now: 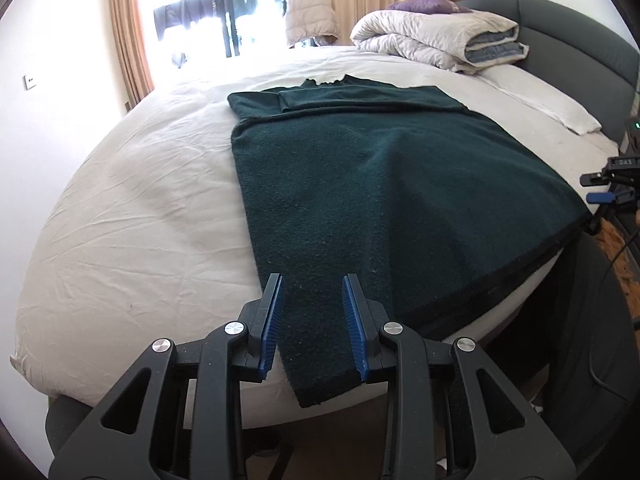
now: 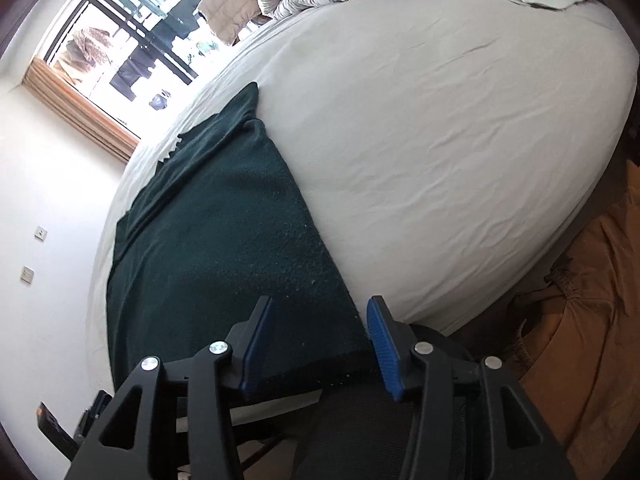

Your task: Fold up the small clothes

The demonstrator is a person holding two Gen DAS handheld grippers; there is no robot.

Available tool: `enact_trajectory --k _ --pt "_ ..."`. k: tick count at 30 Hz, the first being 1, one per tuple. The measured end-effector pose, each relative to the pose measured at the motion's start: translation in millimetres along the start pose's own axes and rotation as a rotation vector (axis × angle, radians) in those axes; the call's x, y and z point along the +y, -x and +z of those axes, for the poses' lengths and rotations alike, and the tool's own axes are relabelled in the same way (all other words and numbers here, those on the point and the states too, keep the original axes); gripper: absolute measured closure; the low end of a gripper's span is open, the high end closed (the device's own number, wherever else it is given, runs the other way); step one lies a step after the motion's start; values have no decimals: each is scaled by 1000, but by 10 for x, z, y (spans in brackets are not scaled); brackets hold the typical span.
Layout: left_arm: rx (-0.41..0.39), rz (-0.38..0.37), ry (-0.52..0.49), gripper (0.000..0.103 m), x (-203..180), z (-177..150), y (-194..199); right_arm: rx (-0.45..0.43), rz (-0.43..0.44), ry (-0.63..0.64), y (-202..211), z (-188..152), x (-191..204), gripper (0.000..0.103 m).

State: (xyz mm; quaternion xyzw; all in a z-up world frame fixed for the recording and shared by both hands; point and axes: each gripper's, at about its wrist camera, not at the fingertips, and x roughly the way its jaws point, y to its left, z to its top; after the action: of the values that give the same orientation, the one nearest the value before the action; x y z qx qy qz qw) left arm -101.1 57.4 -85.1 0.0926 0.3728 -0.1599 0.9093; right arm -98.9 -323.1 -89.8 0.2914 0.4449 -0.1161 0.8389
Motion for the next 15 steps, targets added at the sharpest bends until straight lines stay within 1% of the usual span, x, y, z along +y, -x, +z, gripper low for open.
enact_trajectory --k 1,3,5,6,7,8,9,10,12,14,15 --pt "4 0 -7 74 -24 -14 2 18 -34 37 -30 -11 36 45" --pt "9 -11 -6 74 -52 -23 -3 51 -93 109 -131 -40 124 45" --pt "7 -11 -15 74 -86 -16 -18 61 -117 176 -196 -72 207 46" --pt "7 -5 -23 74 -100 -14 -27 56 -142 213 -206 -85 255 52" --pt "12 -3 -28 74 -111 -13 -43 50 -158 243 -222 -106 284 65" --pt "22 1 -30 74 -115 -18 -67 48 -166 267 -220 -117 314 71" --pt "40 8 -29 74 -120 -32 -99 47 -170 285 -209 -118 334 85" --pt "62 14 -27 74 -121 -46 -143 48 -178 300 -209 -127 344 95" --pt "96 20 -21 74 -114 -77 -212 41 -190 312 -200 -116 330 96" --pt "93 14 -15 74 -98 -77 -223 25 -222 311 -188 -106 298 97" --pt "95 12 -15 74 -92 -76 -231 21 -222 301 -181 -103 270 97"
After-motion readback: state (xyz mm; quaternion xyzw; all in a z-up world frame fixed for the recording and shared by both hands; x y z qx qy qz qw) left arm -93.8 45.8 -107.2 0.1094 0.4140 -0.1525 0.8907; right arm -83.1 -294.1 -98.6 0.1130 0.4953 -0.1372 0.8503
